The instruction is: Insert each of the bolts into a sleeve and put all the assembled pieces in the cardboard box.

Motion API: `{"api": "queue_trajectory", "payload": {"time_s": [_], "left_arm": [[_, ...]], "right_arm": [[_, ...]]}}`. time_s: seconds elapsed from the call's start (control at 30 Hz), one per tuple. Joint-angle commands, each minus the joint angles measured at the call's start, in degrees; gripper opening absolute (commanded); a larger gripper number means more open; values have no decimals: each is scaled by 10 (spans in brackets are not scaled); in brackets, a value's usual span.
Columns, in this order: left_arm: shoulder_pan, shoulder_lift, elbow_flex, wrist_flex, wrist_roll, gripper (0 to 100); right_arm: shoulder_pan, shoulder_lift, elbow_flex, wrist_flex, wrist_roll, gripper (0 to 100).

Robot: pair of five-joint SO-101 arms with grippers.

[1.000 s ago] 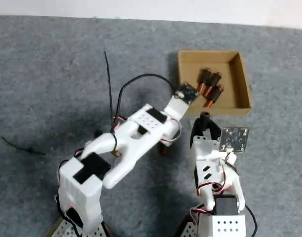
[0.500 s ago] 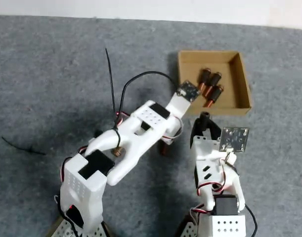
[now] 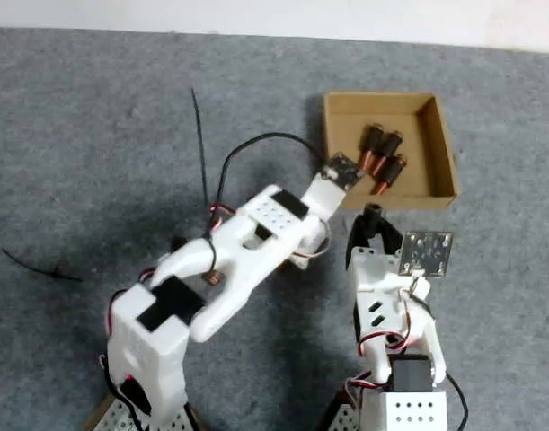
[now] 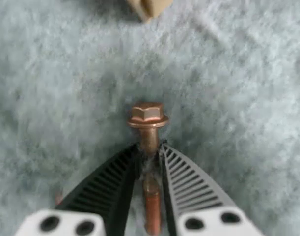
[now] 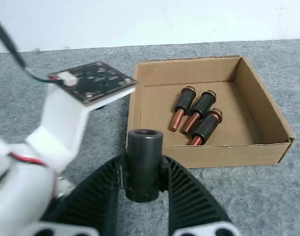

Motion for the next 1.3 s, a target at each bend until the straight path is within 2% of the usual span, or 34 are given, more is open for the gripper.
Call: {"api": "queue_trajectory", "payload": {"time_s": [0.0, 0.3, 0.37, 0.5, 0.67, 0.83, 1.13, 1.27], "left_arm": [[-24, -114, 76, -69, -1, 5], [-76, -444, 386, -322, -3, 5], [-80, -518, 444, -352, -34, 5], [-77, -654, 540, -381, -117, 5], [-81, -803, 625, -419, -121, 5], [-81, -937, 685, -419, -122, 5], [-81, -1213, 809, -419, -123, 5], [-80, -1213, 824, -440, -123, 5]], "right_arm": [[7, -7, 6, -20, 8, 5], [4, -7, 6, -20, 8, 5], [4, -7, 6, -20, 8, 5], [4, -7, 6, -20, 8, 5], [3, -7, 6, -20, 8, 5], [-33, -7, 7, -20, 8, 5], [-37, -7, 7, -20, 8, 5], [-45, -7, 6, -20, 7, 5]]}}
